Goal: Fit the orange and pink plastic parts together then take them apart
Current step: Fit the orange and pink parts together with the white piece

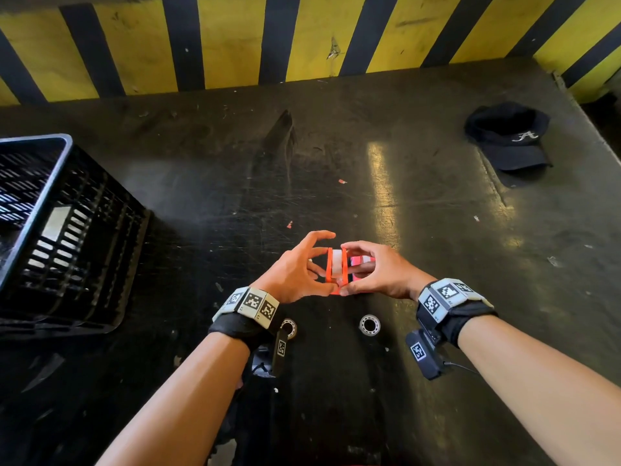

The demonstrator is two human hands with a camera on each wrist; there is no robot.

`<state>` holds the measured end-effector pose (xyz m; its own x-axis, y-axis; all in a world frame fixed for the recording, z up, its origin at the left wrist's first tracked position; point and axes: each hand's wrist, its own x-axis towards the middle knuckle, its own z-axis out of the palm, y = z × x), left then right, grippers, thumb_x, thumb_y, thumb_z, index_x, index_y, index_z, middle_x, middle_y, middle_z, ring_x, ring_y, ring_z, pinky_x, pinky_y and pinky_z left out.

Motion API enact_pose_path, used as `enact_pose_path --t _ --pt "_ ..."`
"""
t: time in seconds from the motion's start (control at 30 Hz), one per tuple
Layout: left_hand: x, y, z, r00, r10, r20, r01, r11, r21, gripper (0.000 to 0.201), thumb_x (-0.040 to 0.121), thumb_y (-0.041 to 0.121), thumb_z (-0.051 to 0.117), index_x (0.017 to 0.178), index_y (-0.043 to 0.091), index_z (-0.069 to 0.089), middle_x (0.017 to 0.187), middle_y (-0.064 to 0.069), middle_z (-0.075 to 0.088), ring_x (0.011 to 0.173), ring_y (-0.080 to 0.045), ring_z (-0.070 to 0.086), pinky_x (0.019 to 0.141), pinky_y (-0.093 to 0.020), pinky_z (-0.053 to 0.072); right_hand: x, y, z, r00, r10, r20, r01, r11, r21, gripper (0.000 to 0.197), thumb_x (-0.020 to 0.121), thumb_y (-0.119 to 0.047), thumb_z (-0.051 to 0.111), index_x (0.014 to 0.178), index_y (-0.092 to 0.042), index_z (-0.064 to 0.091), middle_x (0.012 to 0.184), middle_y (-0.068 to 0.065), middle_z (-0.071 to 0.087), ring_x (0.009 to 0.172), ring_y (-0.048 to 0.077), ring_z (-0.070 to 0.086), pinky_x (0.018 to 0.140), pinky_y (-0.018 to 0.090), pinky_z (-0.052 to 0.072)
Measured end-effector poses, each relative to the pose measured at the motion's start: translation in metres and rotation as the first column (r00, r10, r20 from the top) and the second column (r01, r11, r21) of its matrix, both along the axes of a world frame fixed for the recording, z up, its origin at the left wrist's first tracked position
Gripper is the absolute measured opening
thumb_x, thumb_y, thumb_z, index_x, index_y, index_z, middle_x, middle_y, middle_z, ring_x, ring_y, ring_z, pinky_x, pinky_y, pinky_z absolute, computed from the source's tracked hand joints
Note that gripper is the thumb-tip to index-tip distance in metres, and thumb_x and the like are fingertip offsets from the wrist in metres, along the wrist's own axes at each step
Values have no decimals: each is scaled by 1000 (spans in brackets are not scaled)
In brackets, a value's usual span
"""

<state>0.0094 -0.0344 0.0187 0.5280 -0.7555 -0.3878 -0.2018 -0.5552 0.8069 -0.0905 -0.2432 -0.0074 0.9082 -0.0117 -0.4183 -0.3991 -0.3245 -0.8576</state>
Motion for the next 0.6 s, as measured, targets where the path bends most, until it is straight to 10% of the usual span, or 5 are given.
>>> enact_pose_path --t 0.27,0.6 --pt "8 -5 -21 965 -25 261 3 996 85 117 67 33 93 155 40 17 150 0 56 134 -24 52 115 -44 41 20 0 -14 987 156 43 -123 898 -422 107 52 -62 86 145 -30 43 135 0 62 125 22 58 108 43 44" --pt "23 -22 -76 902 -104 419 -12 964 267 127 62 48 90 158 37 8 153 -4 49 147 -32 36 122 -56 22 51 7 -56 959 277 -54 -231 660 -715 107 59 -62 82 147 -27 34 149 0 51 150 21 35 121 69 -6"
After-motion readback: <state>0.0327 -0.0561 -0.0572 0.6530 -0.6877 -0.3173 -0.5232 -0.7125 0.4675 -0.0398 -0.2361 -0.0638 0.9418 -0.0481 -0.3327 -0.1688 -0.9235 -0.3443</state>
